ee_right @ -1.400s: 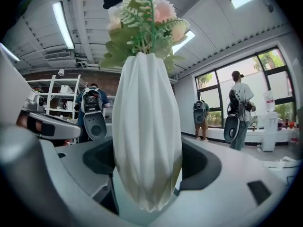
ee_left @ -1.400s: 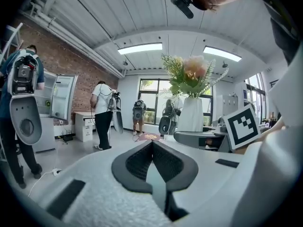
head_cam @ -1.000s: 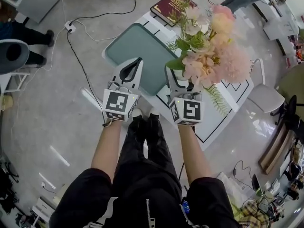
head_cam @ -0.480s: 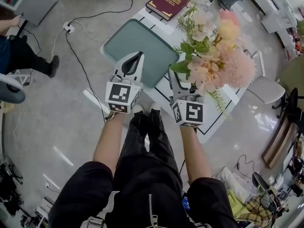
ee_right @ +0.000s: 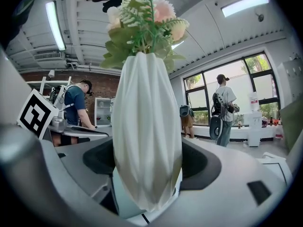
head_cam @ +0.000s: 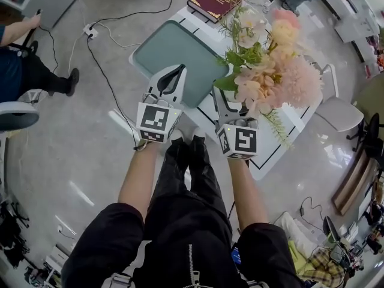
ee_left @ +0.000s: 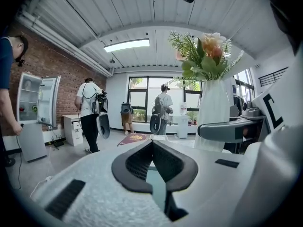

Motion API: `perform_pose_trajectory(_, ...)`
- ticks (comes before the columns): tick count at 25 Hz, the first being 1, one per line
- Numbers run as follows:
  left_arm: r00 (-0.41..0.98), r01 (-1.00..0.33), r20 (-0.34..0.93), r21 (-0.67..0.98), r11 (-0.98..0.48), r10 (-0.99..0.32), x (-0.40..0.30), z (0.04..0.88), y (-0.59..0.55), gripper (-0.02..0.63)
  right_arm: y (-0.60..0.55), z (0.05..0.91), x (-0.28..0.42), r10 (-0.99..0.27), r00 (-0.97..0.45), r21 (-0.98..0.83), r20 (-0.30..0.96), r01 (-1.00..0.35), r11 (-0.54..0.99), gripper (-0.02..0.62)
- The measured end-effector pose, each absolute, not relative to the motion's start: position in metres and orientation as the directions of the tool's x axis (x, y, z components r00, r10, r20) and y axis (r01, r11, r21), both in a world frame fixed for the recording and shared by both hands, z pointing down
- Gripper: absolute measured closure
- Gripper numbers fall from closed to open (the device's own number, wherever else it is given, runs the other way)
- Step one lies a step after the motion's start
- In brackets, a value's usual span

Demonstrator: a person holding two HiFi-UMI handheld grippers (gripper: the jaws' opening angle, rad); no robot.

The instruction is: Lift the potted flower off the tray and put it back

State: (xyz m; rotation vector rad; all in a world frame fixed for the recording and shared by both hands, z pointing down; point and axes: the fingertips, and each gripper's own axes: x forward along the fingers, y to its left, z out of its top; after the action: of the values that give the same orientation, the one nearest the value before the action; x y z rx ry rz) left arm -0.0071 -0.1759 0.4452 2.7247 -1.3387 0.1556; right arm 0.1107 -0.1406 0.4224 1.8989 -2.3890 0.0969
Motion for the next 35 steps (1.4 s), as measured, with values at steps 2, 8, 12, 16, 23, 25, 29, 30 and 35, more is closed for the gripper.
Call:
perform_pose_trajectory(2, 0.6, -0.798, 0.142, 0.048, -0.6, -0.787, -0.009, 0.446, -0.175, 0.601, -0.141, 0.423, 0.109, -0.966, -0.233, 0.006, 0.111, -0.972, 0.235, 0.222)
perform_pose_trajectory(8, 0.58, -0.814, 0.146, 0.059, -0.578, -0.802, -0.015, 0.445, -0.172, 0.601, -0.142, 0.42, 0.106, -0.96, -0.257, 0.003, 0.111, -0.966, 0.259, 0.222)
perform_pose_trajectory(12, 0.571, -0.82, 0.147, 0.057, -0.569, -0.808, -0.018, 0.442, -0.168, 0.601, -0.141, 0.418, 0.105, -0.957, -0.268, -0.003, 0.11, -0.963, 0.269, 0.222)
perform_pose_trajectory(16, 0.554, -0.831, 0.156, 0.054, -0.553, -0.818, -0.025, 0.435, -0.158, 0.601, -0.136, 0.413, 0.101, -0.953, -0.281, -0.011, 0.111, -0.959, 0.282, 0.222)
perform_pose_trajectory(23, 0.529, -0.845, 0.201, 0.034, -0.534, -0.824, -0.043, 0.427, -0.148, 0.601, -0.139, 0.411, 0.091, -0.947, -0.301, -0.045, 0.114, -0.954, 0.298, 0.222)
perform_pose_trajectory(25, 0.57, -0.804, 0.313, 0.025, -0.594, -0.76, -0.061, 0.427, -0.131, 0.601, -0.115, 0.418, 0.078, -0.957, -0.231, -0.132, 0.178, -0.969, 0.209, 0.222)
perform_pose_trajectory(29, 0.583, -0.776, 0.407, 0.022, -0.631, -0.703, -0.082, 0.429, -0.122, 0.601, -0.102, 0.426, 0.073, -0.959, -0.161, -0.206, 0.233, -0.972, 0.113, 0.222)
perform_pose_trajectory(30, 0.575, -0.782, 0.408, 0.019, -0.623, -0.709, -0.084, 0.429, -0.121, 0.601, -0.105, 0.427, 0.074, -0.959, -0.165, -0.205, 0.23, -0.972, 0.117, 0.222)
perform_pose_trajectory(35, 0.531, -0.809, 0.431, 0.0, -0.588, -0.73, -0.096, 0.429, -0.106, 0.601, -0.106, 0.431, 0.075, -0.954, -0.195, -0.202, 0.226, -0.968, 0.15, 0.222)
